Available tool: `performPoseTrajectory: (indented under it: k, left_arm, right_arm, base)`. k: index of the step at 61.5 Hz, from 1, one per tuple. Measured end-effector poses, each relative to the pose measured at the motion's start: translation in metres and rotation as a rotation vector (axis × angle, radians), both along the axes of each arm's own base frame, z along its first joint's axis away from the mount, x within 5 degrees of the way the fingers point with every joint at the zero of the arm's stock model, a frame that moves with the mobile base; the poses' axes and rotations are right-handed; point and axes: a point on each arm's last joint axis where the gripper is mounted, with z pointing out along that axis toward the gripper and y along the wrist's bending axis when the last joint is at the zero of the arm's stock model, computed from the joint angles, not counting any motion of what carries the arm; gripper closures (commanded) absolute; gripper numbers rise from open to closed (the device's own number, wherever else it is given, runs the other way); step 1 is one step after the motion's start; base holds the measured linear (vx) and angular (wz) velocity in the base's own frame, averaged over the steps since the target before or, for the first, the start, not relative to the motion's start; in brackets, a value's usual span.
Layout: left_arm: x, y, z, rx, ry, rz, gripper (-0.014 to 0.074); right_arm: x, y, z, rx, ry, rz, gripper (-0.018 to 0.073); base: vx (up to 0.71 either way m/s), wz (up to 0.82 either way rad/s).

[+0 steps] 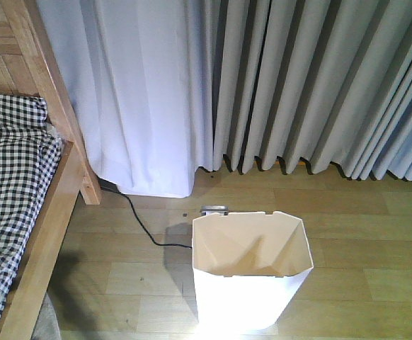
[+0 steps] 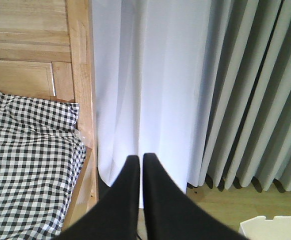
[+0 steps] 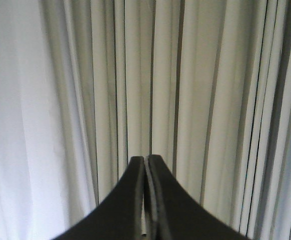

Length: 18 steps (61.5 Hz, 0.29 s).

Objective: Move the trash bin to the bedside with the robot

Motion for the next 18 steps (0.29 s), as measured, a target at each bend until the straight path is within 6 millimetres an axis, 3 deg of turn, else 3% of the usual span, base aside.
performPoseTrajectory:
  k: [18]
  left_arm:
    - [0.0000, 0.0000, 0.0000, 0.000, 0.000, 0.000, 0.0602]
  right_arm:
    - [0.0000, 0.0000, 0.0000, 0.000, 0.000, 0.000, 0.0568]
  base:
    - [0.00, 0.00]
